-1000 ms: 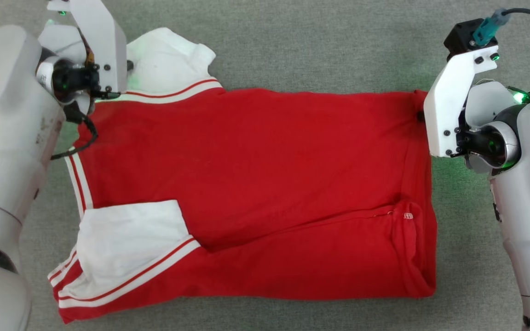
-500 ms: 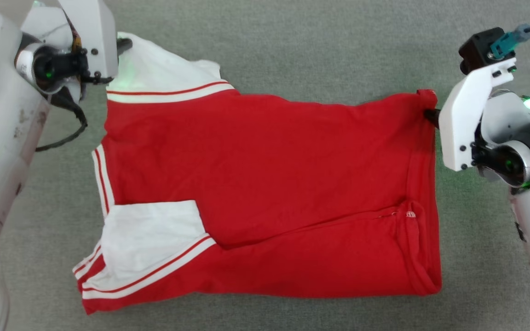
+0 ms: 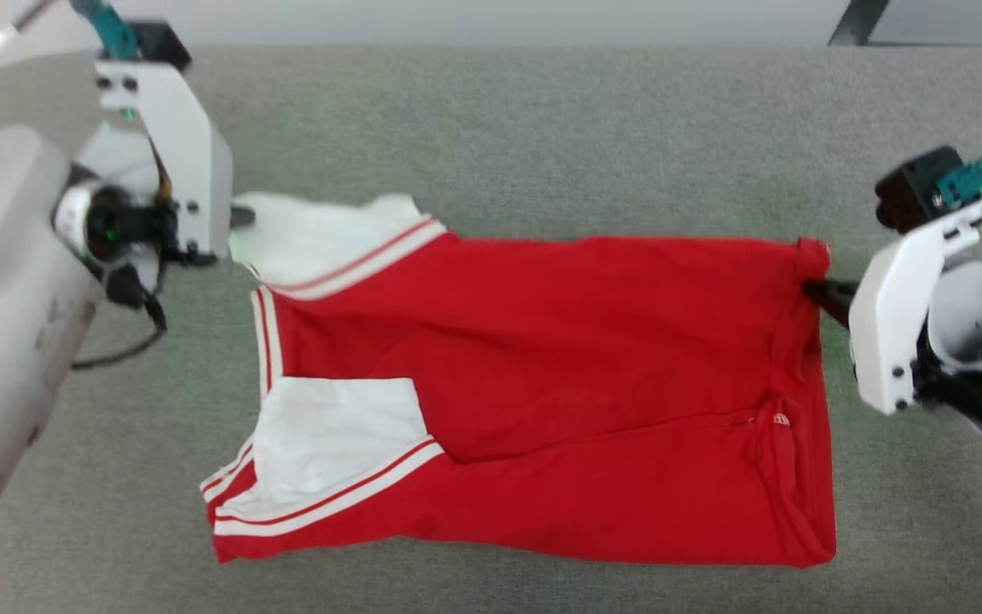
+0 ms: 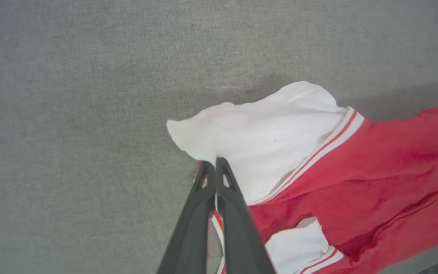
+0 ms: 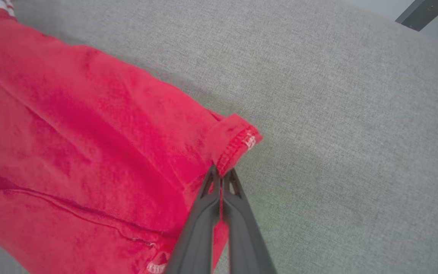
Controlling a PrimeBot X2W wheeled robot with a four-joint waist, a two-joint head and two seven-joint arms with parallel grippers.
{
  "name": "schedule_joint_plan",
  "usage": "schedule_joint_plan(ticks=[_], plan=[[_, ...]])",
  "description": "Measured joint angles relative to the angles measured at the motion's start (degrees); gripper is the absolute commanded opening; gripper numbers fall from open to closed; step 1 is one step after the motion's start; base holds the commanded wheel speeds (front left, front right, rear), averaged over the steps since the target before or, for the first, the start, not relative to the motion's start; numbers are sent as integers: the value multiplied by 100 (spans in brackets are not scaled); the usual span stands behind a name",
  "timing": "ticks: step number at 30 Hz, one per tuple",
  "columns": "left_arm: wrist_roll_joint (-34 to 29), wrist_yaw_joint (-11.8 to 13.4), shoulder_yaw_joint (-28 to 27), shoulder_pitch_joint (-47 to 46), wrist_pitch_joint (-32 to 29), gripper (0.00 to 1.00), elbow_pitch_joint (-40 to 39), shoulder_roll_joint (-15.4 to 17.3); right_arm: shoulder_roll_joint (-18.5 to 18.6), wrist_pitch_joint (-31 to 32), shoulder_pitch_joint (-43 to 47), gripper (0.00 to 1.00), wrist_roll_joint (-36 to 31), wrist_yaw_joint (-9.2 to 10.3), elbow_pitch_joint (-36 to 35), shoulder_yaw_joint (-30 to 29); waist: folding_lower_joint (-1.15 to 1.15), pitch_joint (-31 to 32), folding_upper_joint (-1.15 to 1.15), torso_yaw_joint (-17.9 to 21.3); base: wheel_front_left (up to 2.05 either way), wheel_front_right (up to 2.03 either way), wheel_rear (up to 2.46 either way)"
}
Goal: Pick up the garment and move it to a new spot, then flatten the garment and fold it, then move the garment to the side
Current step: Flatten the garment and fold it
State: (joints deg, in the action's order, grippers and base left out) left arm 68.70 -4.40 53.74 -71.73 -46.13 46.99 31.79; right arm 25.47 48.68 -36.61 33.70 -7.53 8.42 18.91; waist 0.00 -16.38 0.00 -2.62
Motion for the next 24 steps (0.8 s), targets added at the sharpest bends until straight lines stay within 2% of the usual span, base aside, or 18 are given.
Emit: schedule_joint_plan(ticks=[5,15,18,24], plan=[[129,360,65,533,-249,0,-690,218,186,103,476,0,215,0,-332,0,0,180,0,-109,0,0,0],[411,1255,282,1620,-804,0,-2081,612,354,438,1208,0,530,0,-738,40,0,327,0,-151,0,0,0],[543,1464,349,1862,-999,0,-2376,671,438,638,1380,0,578,0,-832,112,0,341,0,-136,0,0,0],[519,1683,431,2076,-990,0,-2666,788,480,687,1533,0,642,0,-927,155,0,372,0,-95,0,0,0]])
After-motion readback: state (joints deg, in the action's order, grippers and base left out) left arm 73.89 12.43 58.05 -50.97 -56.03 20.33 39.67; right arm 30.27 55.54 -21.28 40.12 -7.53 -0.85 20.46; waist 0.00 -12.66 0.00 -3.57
